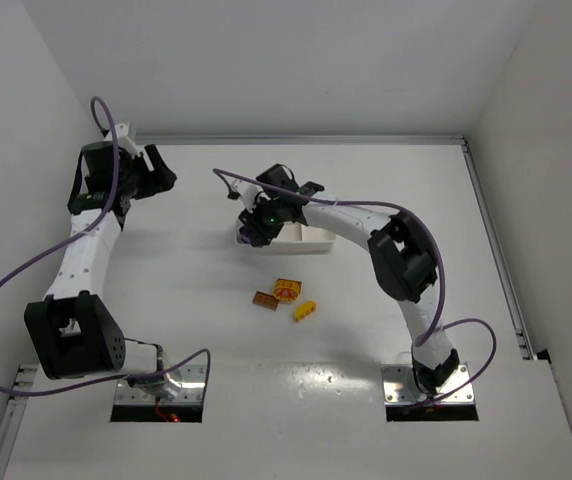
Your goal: Sort the legos into containers by color
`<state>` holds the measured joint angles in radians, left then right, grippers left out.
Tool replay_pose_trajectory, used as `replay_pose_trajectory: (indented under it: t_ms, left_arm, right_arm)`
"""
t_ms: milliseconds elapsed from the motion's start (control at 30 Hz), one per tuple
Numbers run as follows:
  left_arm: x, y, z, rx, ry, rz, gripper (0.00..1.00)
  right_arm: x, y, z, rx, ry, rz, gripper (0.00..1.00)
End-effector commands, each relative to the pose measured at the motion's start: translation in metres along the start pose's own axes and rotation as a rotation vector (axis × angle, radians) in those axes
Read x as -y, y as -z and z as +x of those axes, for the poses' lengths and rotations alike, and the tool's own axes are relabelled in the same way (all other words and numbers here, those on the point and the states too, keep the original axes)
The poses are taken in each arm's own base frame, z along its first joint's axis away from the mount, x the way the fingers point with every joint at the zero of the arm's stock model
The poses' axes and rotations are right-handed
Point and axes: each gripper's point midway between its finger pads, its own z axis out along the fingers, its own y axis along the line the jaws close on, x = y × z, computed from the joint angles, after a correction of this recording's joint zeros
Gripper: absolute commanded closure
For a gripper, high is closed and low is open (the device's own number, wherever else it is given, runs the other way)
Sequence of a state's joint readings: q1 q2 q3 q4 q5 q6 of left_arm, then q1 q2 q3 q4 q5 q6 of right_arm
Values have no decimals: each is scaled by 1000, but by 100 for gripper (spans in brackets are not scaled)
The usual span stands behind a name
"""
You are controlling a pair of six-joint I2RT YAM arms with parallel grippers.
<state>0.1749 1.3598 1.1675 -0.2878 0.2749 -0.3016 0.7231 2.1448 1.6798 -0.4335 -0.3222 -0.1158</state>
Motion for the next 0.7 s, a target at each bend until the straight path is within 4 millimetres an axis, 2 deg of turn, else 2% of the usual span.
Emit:
replay_pose_trajectory:
  t_ms: [0, 133, 400, 433, 500, 600, 667]
  left_arm:
    - [0, 1, -12, 44, 12, 16, 25]
    - [2, -1, -13, 41, 22, 26, 25]
    - [-1, -1, -10, 34, 29, 25, 25]
    - [-5, 0, -11, 37, 33, 17, 25]
    - [-5, 0, -11, 37, 33, 17, 25]
    - [-5, 0, -13, 45, 30, 19, 25]
    - [-3, 0, -13, 43, 30, 28, 25]
  right_arm:
    - [4, -3, -12, 18, 22, 3, 85]
    - [7, -8, -11, 9, 10, 10, 85]
    - [15, -11, -23, 50, -4, 48, 85]
    - [16, -13, -18, 39, -16, 54, 85]
    - [19, -14, -20, 55, -10, 73, 85]
    - [23, -12, -25, 75, -12, 98, 82]
    - [23, -12, -25, 75, -12, 98, 73]
